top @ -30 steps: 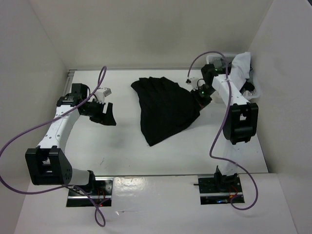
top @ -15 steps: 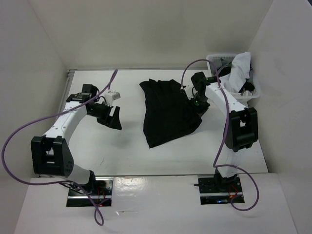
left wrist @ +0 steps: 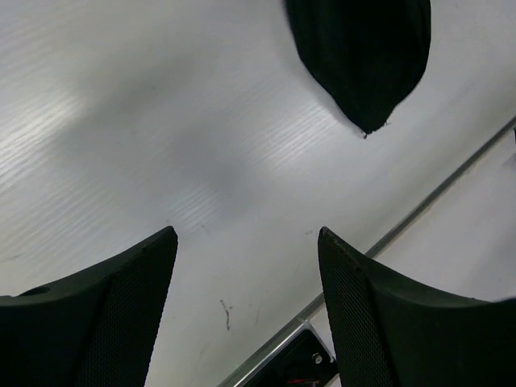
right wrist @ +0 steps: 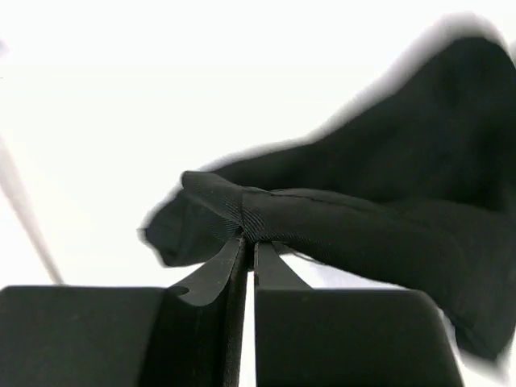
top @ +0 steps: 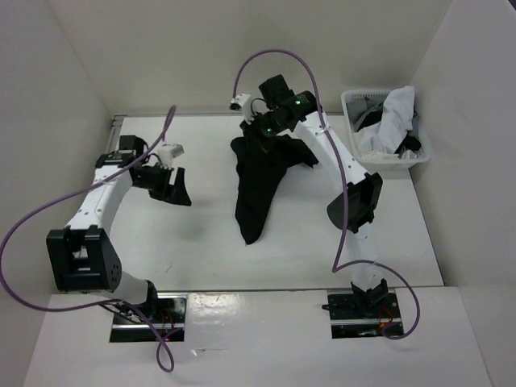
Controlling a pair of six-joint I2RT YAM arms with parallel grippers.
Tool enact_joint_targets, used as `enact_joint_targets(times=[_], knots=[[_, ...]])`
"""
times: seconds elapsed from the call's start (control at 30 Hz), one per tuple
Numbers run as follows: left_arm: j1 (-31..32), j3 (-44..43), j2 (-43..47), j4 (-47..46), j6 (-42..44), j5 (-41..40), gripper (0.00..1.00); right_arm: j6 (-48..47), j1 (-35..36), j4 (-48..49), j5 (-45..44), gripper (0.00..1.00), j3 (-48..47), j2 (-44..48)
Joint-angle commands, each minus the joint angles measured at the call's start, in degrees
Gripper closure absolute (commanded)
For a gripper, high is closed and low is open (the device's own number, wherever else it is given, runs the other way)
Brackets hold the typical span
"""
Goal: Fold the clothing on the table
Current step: Flatten the skirt out
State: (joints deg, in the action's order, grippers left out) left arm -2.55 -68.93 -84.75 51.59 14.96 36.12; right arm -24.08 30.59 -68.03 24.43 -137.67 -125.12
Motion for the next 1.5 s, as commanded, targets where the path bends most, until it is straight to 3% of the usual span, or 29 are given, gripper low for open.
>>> enact_joint_targets(times=[0.0,0.13,0.3,0.4,0.53,0.77,0.83,0.93,1.1,1.33,1.47], knots=[[-5.86,0.02,7.21,0.79,0.07,1.76,0.23,-6.33,2.28,-6.41,26.62,1.00,-12.15,-0.90],[-8.78,0.63,11.18,0.79,-0.46,0.63,0.23,-7.92,-1.49,-6.41,48.04,1.00,-18.15,-1.62],[-9.32,1.16,11.89,0.79,-0.99,0.09,0.23,-7.13,-5.70,-5.89,44.05,1.00,-17.99,-1.62],[-9.32,1.16,11.89,0.79,-0.99,0.71,0.23,-1.95,-9.91,-4.48,32.65,1.00,-14.93,-1.62],[-9.32,1.16,11.37,1.32,0.15,2.46,0.22,-1.94,-11.87,-6.41,15.60,1.00,-9.14,0.38],[-3.61,0.03,6.18,2.37,2.70,2.99,0.22,-0.19,-10.29,7.20,-16.19,1.00,27.24,11.81],[-0.55,0.02,6.18,2.37,3.32,1.68,0.22,0.60,-9.50,10.00,-18.88,1.00,34.35,12.35],[3.67,0.02,6.18,-0.78,2.01,-1.83,0.22,2.97,-10.02,11.86,-18.89,1.00,40.08,12.36],[17.29,-1.12,6.18,-4.83,0.16,-11.85,0.22,6.49,-13.79,14.15,-16.36,1.00,43.36,8.85],[30.75,3.08,8.19,-10.89,-0.37,-23.62,0.22,7.82,-27.06,6.69,0.35,1.00,34.58,1.55],[38.38,7.91,9.43,-14.49,-0.90,-29.87,0.22,7.82,-28.13,3.79,3.52,1.00,30.97,-1.08]])
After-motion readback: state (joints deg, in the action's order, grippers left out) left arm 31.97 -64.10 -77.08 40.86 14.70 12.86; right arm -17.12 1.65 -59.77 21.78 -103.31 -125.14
